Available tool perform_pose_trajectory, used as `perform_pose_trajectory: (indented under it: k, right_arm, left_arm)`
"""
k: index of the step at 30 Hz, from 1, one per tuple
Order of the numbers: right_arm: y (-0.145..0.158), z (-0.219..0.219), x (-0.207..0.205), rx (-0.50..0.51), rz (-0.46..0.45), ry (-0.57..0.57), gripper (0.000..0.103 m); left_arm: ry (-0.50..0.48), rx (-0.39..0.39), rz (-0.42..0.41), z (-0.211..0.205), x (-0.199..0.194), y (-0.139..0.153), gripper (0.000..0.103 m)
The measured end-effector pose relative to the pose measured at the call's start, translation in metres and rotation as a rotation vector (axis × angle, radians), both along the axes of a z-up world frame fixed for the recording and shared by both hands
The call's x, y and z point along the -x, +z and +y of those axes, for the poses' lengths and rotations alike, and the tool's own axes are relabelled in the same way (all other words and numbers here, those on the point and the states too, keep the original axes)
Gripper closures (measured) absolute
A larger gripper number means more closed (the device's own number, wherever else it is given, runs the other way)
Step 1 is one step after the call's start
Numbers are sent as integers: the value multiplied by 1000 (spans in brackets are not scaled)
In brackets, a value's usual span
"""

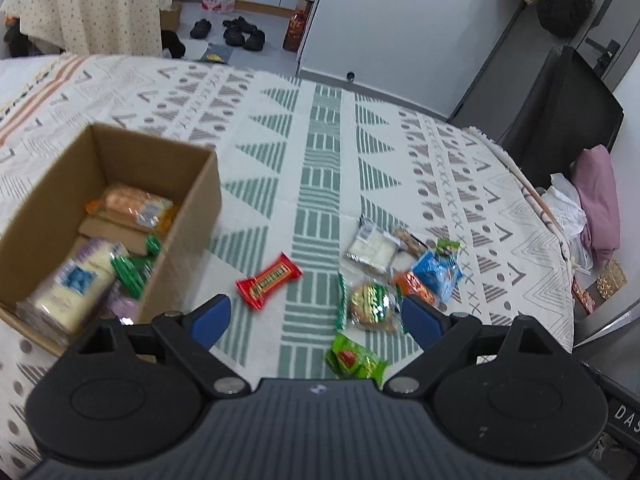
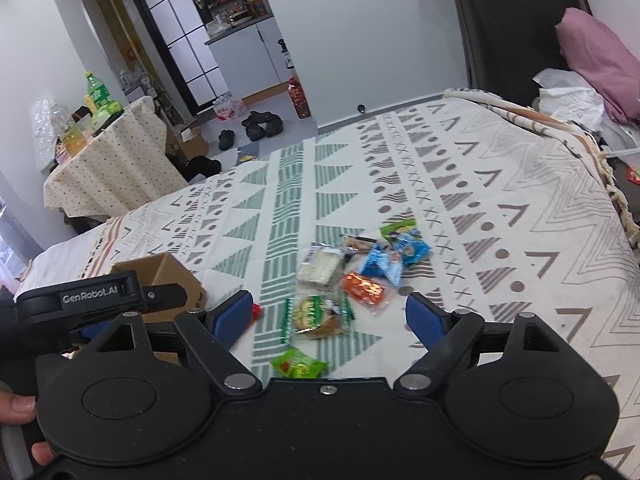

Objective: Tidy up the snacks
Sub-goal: 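Open both grippers to drop the snacks into the box, then withdraw, then grasp the green snack pack with the left gripper while the right gripper moves toward the round bun pack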

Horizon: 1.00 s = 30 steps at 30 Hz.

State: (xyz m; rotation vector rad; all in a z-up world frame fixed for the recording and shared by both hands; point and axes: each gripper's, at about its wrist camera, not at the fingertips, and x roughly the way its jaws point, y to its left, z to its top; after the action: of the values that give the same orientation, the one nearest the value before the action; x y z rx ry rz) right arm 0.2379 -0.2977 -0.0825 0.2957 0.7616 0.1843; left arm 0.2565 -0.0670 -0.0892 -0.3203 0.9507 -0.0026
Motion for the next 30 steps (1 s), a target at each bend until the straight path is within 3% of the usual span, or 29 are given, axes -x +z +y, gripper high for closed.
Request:
perform_pose_trajectory:
  k: [15, 20, 24, 30]
  right_arm:
    - [-46, -26, -12, -41, 9, 8, 17]
    - [-62, -29, -21, -82, 30, 21, 17]
    - [-74, -28, -30, -88, 45, 38, 19]
    - [-96, -28, -49, -121, 100, 68, 26]
  left_arm:
    - [17, -42, 64, -29, -8, -44, 14]
    - [24, -47, 82, -37, -16, -61, 24]
    - [19, -54, 120, -42, -24, -77, 37]
    - [23, -31, 165, -50, -31, -93, 45]
